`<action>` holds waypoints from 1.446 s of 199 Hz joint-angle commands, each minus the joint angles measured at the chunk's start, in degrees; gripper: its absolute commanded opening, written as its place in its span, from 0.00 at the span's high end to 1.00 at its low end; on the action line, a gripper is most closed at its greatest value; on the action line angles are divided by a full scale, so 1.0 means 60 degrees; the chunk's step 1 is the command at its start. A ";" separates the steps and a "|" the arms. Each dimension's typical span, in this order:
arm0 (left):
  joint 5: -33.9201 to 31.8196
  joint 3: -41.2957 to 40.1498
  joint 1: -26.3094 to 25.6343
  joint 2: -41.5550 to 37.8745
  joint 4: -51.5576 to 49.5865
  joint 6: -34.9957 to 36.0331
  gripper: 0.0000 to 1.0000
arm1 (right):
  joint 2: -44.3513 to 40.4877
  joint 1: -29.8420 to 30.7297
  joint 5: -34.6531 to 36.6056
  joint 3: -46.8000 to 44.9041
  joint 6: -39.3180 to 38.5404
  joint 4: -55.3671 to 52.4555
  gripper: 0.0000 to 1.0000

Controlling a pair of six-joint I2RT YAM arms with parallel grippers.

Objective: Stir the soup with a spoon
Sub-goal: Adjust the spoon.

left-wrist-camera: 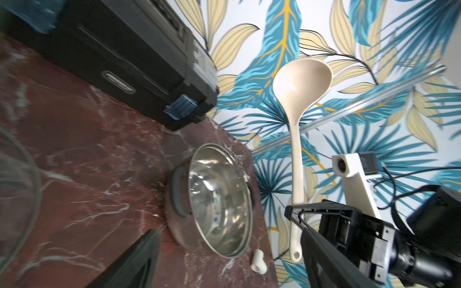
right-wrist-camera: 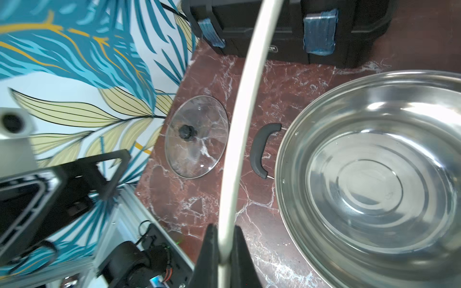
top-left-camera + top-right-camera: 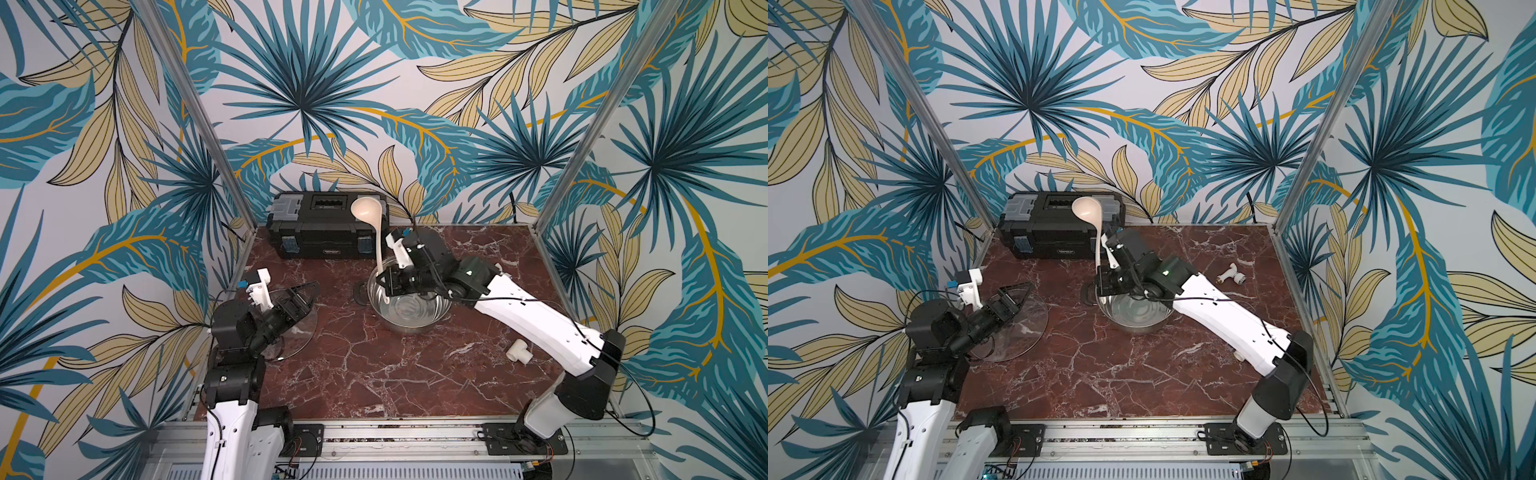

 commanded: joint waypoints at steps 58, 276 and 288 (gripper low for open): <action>0.1160 0.0354 -0.2938 0.2082 0.5702 -0.2079 0.20 | -0.0850 0.0079 -0.3388 -0.0470 0.0463 0.0883 1.00; -0.0894 -0.0019 -0.4060 0.3023 0.8887 -0.4671 1.00 | -0.1955 0.0156 -0.3553 -0.2689 0.2277 0.4728 0.56; -0.1552 -0.0193 -0.4067 0.2958 0.9196 -0.5033 1.00 | -0.2142 0.0274 -0.3114 -0.3053 0.2343 0.5384 0.48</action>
